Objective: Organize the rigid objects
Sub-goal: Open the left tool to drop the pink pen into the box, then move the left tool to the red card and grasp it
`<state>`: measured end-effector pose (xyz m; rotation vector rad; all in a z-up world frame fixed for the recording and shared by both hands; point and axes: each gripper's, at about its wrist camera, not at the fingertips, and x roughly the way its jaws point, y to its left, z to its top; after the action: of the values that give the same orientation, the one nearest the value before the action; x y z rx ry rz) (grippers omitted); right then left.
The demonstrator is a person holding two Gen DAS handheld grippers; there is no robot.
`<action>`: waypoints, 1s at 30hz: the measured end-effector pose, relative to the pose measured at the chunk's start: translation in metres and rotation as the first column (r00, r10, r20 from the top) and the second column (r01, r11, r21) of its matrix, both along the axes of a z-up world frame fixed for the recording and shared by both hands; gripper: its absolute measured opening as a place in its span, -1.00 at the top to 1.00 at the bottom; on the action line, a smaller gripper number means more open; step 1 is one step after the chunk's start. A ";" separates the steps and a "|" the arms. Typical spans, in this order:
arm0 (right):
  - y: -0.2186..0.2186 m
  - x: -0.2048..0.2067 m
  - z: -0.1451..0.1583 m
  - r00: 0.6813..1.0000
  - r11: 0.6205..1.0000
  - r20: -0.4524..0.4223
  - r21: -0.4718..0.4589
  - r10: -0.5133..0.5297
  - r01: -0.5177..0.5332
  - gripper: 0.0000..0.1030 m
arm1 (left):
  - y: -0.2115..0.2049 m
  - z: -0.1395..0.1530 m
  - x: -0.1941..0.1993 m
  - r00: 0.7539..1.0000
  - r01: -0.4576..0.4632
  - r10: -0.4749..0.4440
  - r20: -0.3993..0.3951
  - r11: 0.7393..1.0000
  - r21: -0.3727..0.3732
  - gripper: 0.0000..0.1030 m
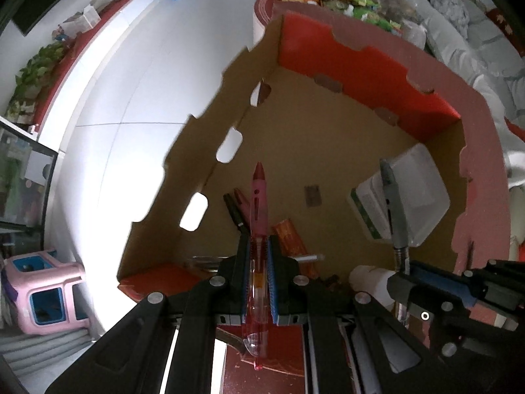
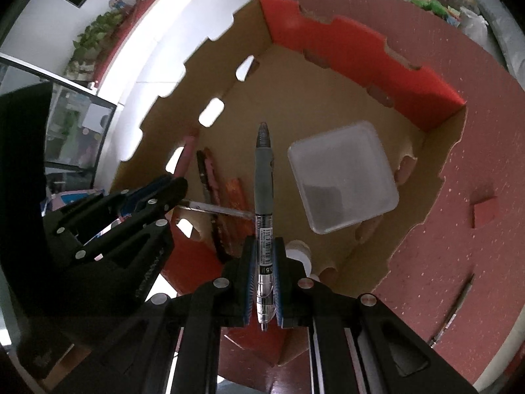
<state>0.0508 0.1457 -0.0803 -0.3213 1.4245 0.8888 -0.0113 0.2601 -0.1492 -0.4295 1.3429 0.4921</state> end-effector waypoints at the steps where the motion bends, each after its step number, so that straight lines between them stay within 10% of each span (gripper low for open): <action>1: 0.000 -0.001 -0.002 1.000 1.000 0.000 -0.005 0.002 -0.002 0.79 | -0.001 -0.003 0.001 1.000 0.002 -0.002 -0.008 1.000 -0.003 0.80; 5: 0.001 -0.003 -0.010 1.000 0.999 0.005 -0.040 0.015 -0.015 0.79 | 0.000 -0.011 0.007 0.999 0.004 -0.004 -0.043 1.000 -0.008 0.78; 9: -0.001 -0.003 -0.012 0.999 0.997 0.035 -0.066 0.030 -0.028 0.79 | -0.005 -0.010 0.010 0.998 0.020 -0.019 -0.055 0.999 0.033 -0.60; 13: -0.005 -0.002 -0.001 0.994 0.996 0.097 -0.075 0.053 -0.046 0.37 | -0.003 -0.004 0.006 0.998 0.013 -0.008 -0.064 0.997 0.081 -0.98; 16: -0.019 0.002 0.013 0.981 0.997 0.190 -0.081 0.036 -0.020 -0.72 | 0.003 -0.005 0.001 0.998 -0.022 0.025 -0.063 0.998 0.052 -0.99; 30: -0.174 0.015 0.005 0.962 0.963 0.087 -0.053 -0.259 0.265 -0.72 | -0.083 0.047 -0.006 0.987 0.158 -0.159 0.010 0.986 0.044 -0.99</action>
<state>0.0656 -0.0285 -0.0751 -0.2071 1.3864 0.6087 -0.0171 0.1772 -0.1021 -0.2876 1.3386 0.3848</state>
